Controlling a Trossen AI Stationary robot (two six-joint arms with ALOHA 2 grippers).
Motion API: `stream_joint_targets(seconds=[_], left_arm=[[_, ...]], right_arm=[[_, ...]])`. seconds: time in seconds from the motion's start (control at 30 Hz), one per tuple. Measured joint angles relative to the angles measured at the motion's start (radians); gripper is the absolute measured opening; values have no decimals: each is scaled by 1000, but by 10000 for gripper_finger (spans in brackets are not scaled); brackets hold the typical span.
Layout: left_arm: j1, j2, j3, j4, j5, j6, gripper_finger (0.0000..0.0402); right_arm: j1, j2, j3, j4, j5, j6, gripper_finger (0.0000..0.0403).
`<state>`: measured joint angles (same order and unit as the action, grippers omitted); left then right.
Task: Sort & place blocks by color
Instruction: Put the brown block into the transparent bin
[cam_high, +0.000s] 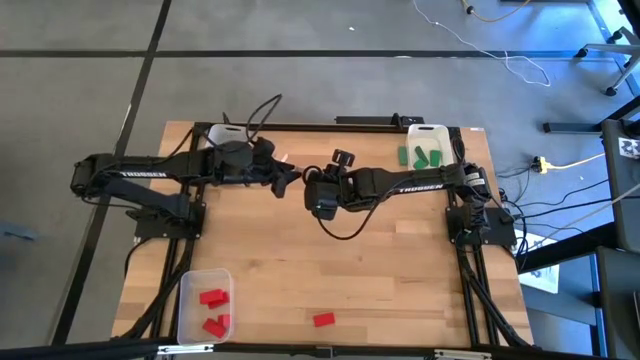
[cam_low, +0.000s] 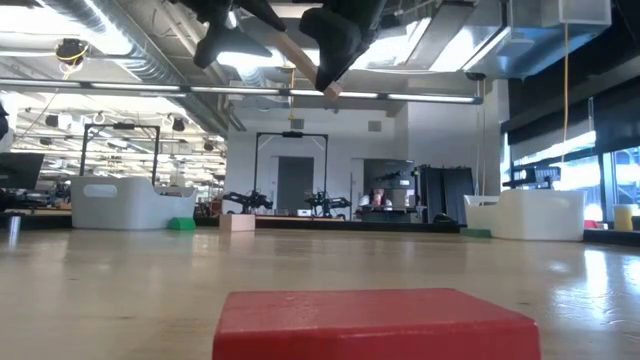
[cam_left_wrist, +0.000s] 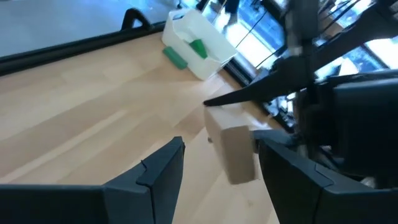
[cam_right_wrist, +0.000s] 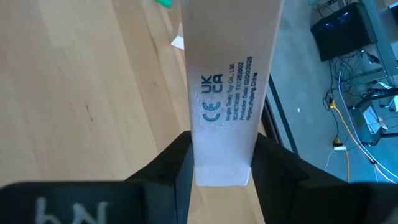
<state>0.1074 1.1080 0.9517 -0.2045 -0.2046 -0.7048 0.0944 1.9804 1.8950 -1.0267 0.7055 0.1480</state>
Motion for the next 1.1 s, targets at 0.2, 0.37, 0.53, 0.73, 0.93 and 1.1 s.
stream_joint_targets(seconds=[0.2,0.37,0.53,0.73,0.93,1.1], left_arm=[[0,29,1,6,-4,-24,199],[1,53,1,67,-4,-20,199],[0,60,0,89,-7,-19,196],[0,59,0,86,-52,6,156],[0,59,0,88,-57,39,70],[1,58,0,90,-55,43,49]], right_arm=[[0,0,0,10,-4,0,127],[0,0,0,24,-27,0,127],[0,0,0,29,-27,0,127],[0,0,0,29,-29,0,127],[0,0,0,29,-28,0,127],[0,0,-1,31,-18,1,127]])
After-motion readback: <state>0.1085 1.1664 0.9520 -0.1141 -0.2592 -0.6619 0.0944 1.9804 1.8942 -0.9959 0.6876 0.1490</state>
